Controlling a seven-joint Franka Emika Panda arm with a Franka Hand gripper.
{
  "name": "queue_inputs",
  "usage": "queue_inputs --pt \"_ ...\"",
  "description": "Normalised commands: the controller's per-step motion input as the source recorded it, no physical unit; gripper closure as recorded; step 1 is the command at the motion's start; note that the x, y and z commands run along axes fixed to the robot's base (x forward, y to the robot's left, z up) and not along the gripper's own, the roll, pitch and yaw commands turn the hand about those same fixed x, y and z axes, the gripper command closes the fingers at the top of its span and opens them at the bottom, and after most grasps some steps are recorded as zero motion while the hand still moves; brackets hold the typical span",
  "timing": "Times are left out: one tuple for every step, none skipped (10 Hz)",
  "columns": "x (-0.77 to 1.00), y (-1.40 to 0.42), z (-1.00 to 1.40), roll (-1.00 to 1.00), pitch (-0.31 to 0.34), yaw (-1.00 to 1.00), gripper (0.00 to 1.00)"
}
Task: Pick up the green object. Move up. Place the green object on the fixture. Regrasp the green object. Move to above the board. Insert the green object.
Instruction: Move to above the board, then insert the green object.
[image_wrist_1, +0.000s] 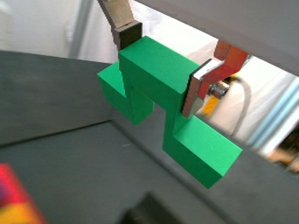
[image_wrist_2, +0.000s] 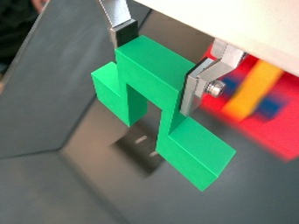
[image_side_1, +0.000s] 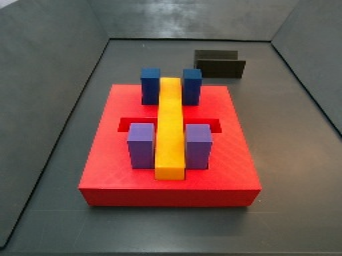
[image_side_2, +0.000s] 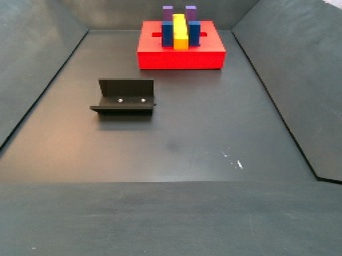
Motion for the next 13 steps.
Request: queue_inputs --pt "-1.05 -1.4 0.27 -1.0 0.067 0.02 1.0" --pt "-1.07 -1.4 0.27 -1.0 0.061 0.03 1.0" --pt "-0.47 -0.57 0.1 -1.0 0.05 0.04 1.0" --pt "-0.12 -0.09 0.0 -1.0 0.046 0.04 1.0" --pt "-0.01 0.04 0.0 -1.0 0.051 0.03 1.0" --pt "-0.05 0.01 0.0 -0.95 0.01 0.03 1.0" --pt "-0.06 0.02 0.0 -0.71 -0.032 0.02 1.0" --pt "-0.06 0.03 0.01 -0.5 -0.047 0.01 1.0" --pt "-0.04 0.02 0.0 -0.3 -0.044 0.0 1.0" --pt "0.15 0.0 -0.04 -0.08 0.027 0.01 1.0" --pt "0.14 0.0 -0.01 0.0 0.0 0.11 1.0" --pt "0.13 0.0 -0.06 -0.01 0.0 0.12 1.0" --pt "0.09 -0.01 -0.19 -0.01 0.0 0.14 1.0"
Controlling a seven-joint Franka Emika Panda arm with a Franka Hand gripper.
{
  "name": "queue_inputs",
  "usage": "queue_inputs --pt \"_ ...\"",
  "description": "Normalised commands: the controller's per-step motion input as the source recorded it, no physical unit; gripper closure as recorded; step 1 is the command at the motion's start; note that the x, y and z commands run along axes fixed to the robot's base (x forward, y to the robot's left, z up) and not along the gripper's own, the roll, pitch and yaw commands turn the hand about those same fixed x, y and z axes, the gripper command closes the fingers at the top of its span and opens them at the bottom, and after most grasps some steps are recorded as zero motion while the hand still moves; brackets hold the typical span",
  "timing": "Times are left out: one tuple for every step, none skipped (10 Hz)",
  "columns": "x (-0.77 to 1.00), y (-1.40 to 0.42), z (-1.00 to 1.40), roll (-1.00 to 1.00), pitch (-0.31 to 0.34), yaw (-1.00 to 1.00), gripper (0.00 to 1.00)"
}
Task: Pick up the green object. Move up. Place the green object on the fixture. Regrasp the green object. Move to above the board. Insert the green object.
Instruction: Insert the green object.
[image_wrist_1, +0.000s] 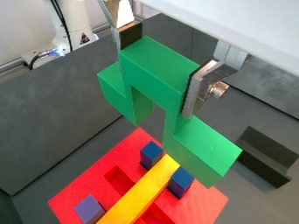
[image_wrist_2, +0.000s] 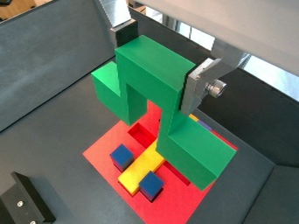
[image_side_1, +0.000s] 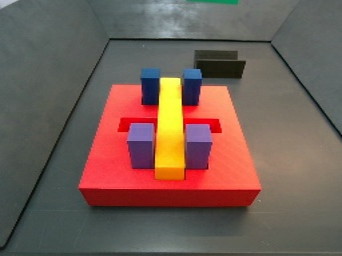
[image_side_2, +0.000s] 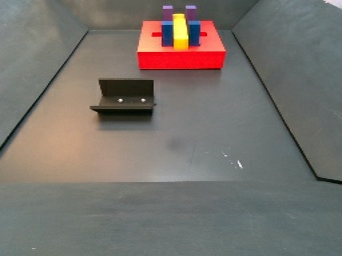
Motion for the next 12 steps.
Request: queue_inputs --pt "0.17 0.06 -0.08 -0.2 -0.036 0.17 1.0" --pt "0.29 0.01 -0.21 -0.25 -0.06 0.15 1.0" --pt "0.43 0.03 -0.41 -0.2 0.0 0.17 1.0" --pt "0.37 0.0 -0.68 -0.2 0.0 0.21 1.0" --pt "0.31 0.0 -0.77 -0.17 0.011 0.16 1.0" --pt "0.18 0.01 -0.5 -0.21 0.044 0.09 1.0" --pt "0.0 0.11 -0.46 -0.35 0.0 0.02 1.0" --pt "0.0 0.0 -0.5 -0.32 0.0 0.01 1.0" --pt "-0.04 -0.11 -0.47 -0.29 0.0 0.05 1.0" --pt "-0.21 -0.39 -0.41 -0.13 -0.026 0.07 1.0" --pt "-0.11 -0.35 -0.35 -0.06 -0.027 0.06 1.0" --pt "-0.03 -0.33 -0.39 0.0 -0.003 0.05 1.0"
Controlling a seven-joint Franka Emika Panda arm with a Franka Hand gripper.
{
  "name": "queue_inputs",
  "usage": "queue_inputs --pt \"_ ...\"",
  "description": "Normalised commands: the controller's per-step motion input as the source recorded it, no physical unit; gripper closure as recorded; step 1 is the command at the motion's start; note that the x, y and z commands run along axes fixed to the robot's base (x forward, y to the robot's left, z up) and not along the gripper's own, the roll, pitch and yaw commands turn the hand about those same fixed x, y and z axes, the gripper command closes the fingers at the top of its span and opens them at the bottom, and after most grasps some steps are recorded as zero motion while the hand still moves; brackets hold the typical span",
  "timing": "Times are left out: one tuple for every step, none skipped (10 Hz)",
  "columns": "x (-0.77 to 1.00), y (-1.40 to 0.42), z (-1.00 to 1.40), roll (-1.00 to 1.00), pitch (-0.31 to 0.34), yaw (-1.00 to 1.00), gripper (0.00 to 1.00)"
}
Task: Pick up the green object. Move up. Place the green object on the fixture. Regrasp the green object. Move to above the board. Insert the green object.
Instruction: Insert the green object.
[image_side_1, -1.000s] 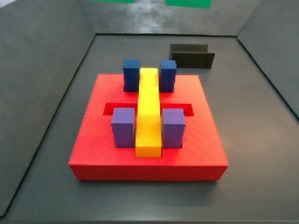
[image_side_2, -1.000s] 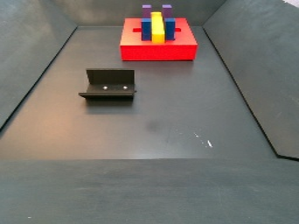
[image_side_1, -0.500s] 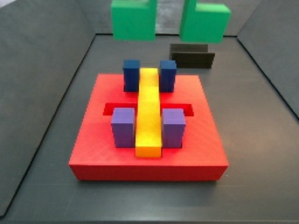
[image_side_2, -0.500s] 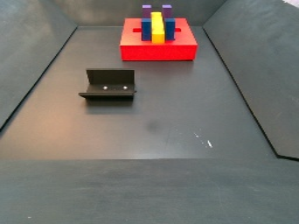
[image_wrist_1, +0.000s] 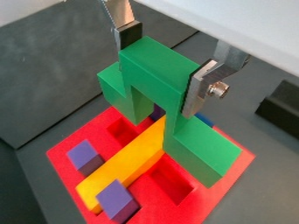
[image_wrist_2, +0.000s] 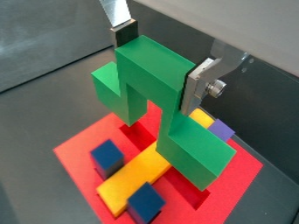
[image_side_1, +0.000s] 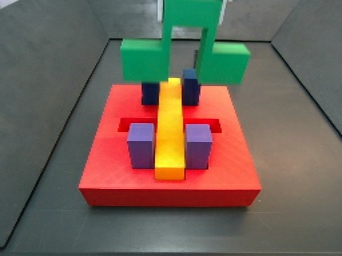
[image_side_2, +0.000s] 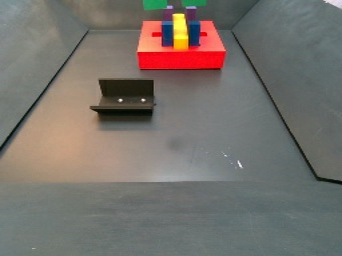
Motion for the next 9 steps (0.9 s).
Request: queue_inputs --pt "0.0 0.0 -0.13 -0.06 0.0 0.0 1.0" --pt "0.0 0.03 0.0 0.0 0.0 0.0 1.0" --pt "-0.09 0.0 -0.26 -0.07 0.0 -0.02 1.0" --pt "-0.13 -0.05 -0.34 0.01 0.027 -0.13 1.0" --pt "-0.24 0.0 -0.35 0.08 0.036 -0.25 1.0" --pt "-0.19 -0.01 -0.29 0.08 0.02 -0.26 1.0" --pt "-0.09 -0.09 -0.24 0.02 0.0 -0.18 1.0" --pt "-0.12 -0.17 -0.25 0.0 -0.043 -0.09 1.0" --pt "-0.15 -0.23 -0.27 0.0 -0.127 0.0 1.0"
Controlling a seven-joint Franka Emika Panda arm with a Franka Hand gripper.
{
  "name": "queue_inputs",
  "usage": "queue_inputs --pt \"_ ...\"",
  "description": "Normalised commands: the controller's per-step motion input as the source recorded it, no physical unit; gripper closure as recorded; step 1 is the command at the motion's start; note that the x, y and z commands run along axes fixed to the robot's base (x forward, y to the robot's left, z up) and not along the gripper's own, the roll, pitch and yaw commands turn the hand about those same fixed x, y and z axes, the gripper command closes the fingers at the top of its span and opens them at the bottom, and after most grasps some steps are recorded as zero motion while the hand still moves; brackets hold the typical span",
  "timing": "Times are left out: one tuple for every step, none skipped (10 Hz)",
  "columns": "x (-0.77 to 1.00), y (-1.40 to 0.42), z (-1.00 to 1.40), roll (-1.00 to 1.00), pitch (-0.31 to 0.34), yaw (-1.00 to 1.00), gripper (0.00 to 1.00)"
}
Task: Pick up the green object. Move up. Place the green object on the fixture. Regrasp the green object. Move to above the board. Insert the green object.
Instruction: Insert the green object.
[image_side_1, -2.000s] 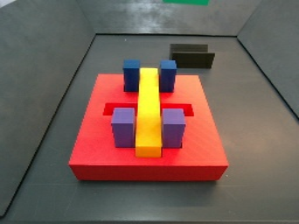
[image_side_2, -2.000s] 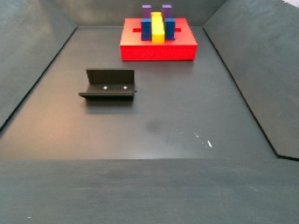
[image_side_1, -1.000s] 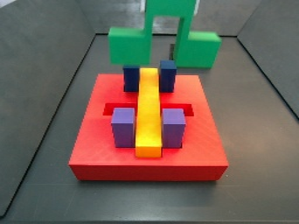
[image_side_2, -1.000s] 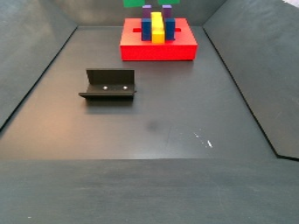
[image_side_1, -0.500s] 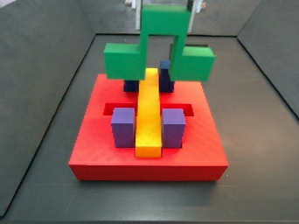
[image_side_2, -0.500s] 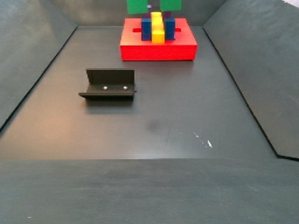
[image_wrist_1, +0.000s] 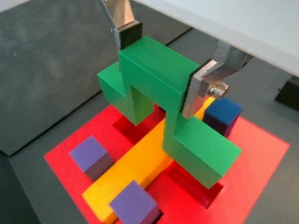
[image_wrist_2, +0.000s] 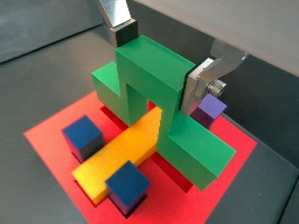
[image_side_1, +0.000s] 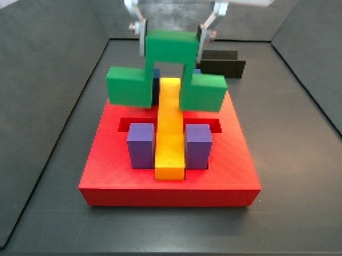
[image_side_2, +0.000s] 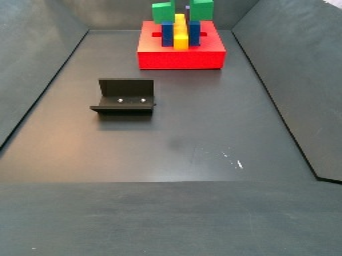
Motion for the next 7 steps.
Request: queue_inputs --pt "-0.09 -0.27 -0.21 0.03 -0.169 0.0 1.0" --pt "0.0 -0.05 -0.19 0.05 -0.179 0.13 1.0" --pt "0.02 0.02 -0.07 0.05 -0.171 0.21 1.0" --pt "0.05 0.21 0.0 0.02 -0.173 0.26 1.0" --pt "0.0 0.26 0.0 0.0 -0.184 0.25 1.0" --pt "-0.08 0.24 0.0 0.0 -0.209 0.2 1.0" --pt "-0.19 0.07 -0.02 0.02 -0.254 0.11 1.0"
